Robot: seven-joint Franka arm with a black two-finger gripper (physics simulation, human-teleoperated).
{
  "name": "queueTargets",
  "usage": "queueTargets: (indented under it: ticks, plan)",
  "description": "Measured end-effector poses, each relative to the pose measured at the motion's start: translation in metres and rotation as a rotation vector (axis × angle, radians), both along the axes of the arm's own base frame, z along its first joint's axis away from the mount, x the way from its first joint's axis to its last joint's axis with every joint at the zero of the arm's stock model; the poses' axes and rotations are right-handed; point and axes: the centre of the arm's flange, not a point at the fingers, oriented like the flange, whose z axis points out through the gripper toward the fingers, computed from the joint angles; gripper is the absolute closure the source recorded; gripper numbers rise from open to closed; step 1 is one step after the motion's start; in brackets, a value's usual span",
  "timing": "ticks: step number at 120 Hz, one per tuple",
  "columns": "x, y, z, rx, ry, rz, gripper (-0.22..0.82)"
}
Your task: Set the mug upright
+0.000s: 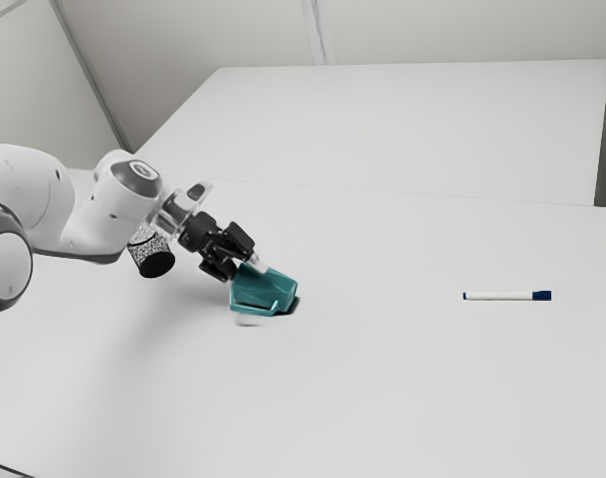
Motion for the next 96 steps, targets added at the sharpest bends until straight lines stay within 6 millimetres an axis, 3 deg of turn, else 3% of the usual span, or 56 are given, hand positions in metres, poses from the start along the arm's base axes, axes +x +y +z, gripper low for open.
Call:
queueTargets:
  ticks: [25, 39, 74, 88, 96]
  plan:
    - [0.002, -0.009, 0.007, -0.003, -0.013, -0.014, 0.6]
    - [0.004, -0.015, 0.011, -0.005, -0.022, -0.025, 0.69]
    - [0.005, -0.02, 0.023, -0.002, -0.04, -0.035, 0.76]
    - [0.003, -0.032, 0.042, 0.015, -0.069, -0.058, 0.77]
    - [0.001, -0.049, 0.066, 0.072, -0.116, -0.116, 0.78]
